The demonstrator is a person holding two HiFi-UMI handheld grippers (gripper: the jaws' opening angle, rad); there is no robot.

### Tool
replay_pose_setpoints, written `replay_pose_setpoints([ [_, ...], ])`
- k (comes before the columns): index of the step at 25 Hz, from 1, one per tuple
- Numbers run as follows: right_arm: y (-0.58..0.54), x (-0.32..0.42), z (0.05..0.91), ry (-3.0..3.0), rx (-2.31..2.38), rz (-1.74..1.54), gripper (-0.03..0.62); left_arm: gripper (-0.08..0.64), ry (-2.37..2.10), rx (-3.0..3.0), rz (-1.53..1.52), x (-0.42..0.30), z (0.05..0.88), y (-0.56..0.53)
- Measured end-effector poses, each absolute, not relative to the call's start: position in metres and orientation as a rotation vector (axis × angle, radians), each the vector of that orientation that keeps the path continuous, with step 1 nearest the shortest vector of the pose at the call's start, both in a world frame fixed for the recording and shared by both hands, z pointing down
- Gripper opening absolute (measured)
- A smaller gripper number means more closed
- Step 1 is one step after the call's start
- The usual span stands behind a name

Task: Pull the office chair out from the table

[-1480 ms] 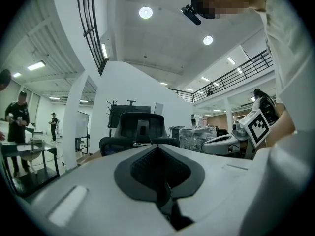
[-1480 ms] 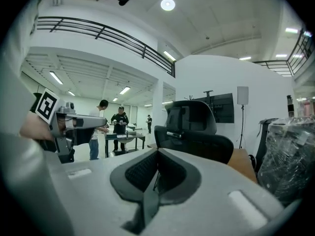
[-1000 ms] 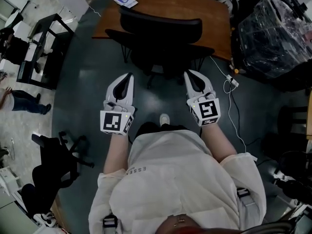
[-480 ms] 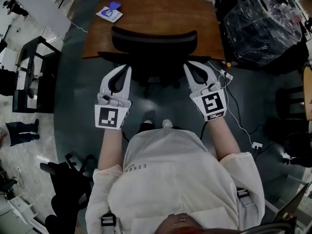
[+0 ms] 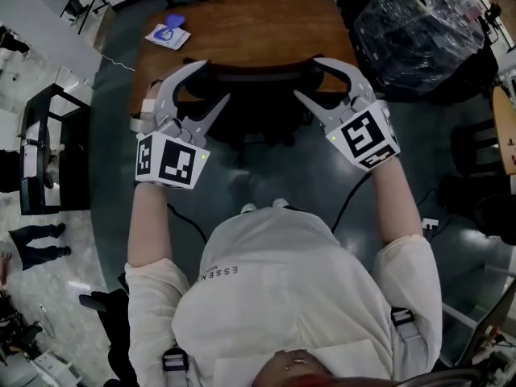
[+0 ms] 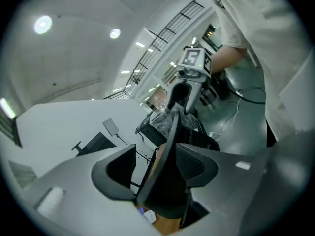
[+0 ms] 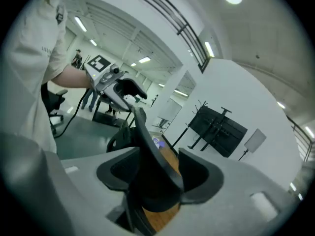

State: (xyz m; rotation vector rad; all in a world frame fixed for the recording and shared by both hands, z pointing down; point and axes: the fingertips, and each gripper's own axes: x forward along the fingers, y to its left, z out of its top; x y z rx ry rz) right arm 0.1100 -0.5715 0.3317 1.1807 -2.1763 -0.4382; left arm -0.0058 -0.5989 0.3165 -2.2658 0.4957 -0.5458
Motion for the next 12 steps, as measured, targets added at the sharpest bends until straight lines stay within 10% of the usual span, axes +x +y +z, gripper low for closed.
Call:
replay_pose_setpoints([
  [12, -0.611, 0.087, 0.368, -1.972, 0.802, -0.518, 0.258, 0.251, 0.172, -2.150, -0.799, 0.005, 0.351, -0.617],
])
